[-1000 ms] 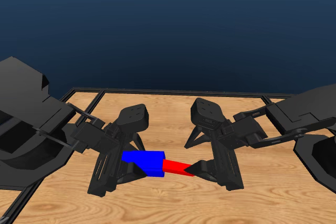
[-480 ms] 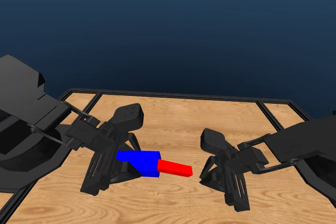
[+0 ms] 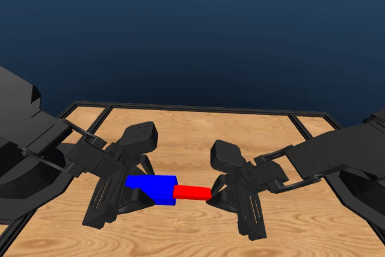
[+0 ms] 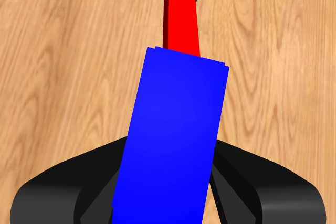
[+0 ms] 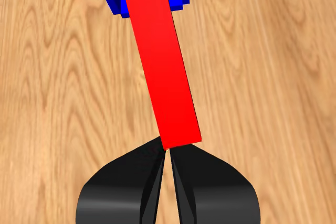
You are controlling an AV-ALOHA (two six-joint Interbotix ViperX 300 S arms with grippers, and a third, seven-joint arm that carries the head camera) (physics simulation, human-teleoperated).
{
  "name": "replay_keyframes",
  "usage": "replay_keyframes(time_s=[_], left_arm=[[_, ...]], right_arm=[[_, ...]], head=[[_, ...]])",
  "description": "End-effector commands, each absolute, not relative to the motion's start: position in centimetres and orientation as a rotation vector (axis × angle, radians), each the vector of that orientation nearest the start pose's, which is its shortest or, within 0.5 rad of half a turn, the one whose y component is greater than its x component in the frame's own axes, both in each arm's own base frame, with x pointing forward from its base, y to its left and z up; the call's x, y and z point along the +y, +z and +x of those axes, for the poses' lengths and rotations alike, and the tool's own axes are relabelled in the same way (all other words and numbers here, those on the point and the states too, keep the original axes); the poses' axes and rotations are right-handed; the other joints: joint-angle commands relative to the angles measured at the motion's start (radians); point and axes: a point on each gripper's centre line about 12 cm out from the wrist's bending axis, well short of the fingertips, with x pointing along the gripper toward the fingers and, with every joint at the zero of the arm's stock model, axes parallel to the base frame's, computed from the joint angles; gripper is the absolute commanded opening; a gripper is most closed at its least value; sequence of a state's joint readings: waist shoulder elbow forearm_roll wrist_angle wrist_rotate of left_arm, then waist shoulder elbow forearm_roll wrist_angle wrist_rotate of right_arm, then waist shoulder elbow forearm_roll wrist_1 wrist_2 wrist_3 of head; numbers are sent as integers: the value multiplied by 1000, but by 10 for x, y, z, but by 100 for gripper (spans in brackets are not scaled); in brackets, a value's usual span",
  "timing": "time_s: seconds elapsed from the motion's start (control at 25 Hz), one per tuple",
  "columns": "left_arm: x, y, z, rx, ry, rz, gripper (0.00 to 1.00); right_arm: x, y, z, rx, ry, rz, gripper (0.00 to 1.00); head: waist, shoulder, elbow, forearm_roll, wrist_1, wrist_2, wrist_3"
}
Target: Insert peg into socket
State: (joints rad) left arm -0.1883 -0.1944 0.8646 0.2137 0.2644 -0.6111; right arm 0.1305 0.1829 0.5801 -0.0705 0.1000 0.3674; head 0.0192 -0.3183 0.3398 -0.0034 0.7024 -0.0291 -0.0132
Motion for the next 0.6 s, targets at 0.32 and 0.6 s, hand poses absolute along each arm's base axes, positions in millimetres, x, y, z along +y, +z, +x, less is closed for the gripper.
replay_keyframes(time_s=[0.32,0.6], left_arm=[[-55,168,312,850,35,-281,0],[-54,168,306,882,54,-283,0]], right_arm=[[54,154,473,658,44,153,0],[53,144,486,683,39,142,0]], head=[[12,-14,-8,6,-6,10,12],[16,-10,-10,8,-9,15,17]])
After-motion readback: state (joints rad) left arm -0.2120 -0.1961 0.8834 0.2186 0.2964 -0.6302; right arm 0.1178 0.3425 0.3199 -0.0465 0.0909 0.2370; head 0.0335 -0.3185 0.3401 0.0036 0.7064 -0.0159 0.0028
